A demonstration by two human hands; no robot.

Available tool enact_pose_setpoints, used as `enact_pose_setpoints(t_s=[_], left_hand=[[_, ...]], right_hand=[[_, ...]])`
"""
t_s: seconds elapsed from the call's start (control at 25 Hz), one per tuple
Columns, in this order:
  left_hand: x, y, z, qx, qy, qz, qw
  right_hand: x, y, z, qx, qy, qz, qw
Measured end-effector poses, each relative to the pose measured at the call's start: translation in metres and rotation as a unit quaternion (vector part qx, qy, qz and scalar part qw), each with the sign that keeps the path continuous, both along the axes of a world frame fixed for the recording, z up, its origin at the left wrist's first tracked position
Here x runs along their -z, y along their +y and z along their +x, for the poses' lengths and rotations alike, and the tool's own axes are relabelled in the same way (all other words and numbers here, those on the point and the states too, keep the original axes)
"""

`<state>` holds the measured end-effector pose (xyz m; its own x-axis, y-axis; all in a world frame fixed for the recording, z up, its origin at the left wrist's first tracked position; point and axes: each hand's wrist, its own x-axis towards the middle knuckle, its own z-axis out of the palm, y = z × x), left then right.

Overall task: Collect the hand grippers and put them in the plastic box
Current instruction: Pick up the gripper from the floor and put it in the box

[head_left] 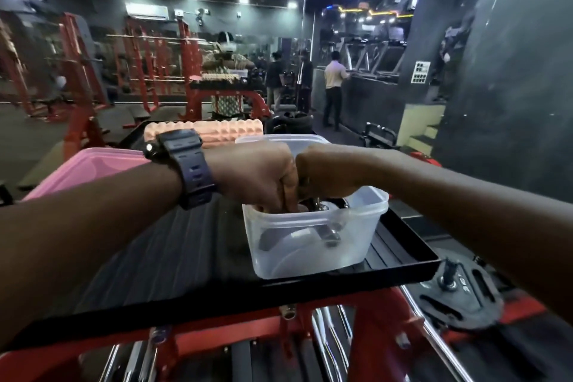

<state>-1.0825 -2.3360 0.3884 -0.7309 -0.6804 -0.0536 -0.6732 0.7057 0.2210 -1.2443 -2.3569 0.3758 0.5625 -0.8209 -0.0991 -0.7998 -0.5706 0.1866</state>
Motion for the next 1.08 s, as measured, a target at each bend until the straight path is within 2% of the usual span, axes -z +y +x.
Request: enact_pose_setpoints(t_s=[0.16, 0.28, 0.52, 0.72, 0.84, 1.08], left_hand=[[0.005, -0.006, -0.005, 0.049, -0.078, 0.003, 0.996], [0.003, -0.008, -0.005, 0.064, -0.106, 0.041, 0.991], [-0.012, -0.023, 0.007, -0.007, -0.029, 0.009, 1.0], [0.006, -0.051, -0.019, -0.039, -0.179, -0.128, 0.975], [0.017, -0.077, -0.034, -0.072, -0.242, -0.12, 0.96], [0.03, -0.099, -0.027, -0.086, -0.226, -0.089, 0.966]], right_hand=[[0.013, -0.008, -0.001, -0.009, 0.028, 0.028, 0.999], [0.019, -0.017, -0.004, -0.037, 0.029, 0.071, 0.996], [0.019, -0.024, 0.001, -0.103, 0.075, 0.118, 0.985], [0.019, -0.022, -0.001, -0.128, 0.092, 0.129, 0.979], [0.023, -0.023, -0.003, -0.118, 0.12, 0.127, 0.977], [0.027, -0.028, -0.008, -0.085, 0.049, 0.143, 0.985]])
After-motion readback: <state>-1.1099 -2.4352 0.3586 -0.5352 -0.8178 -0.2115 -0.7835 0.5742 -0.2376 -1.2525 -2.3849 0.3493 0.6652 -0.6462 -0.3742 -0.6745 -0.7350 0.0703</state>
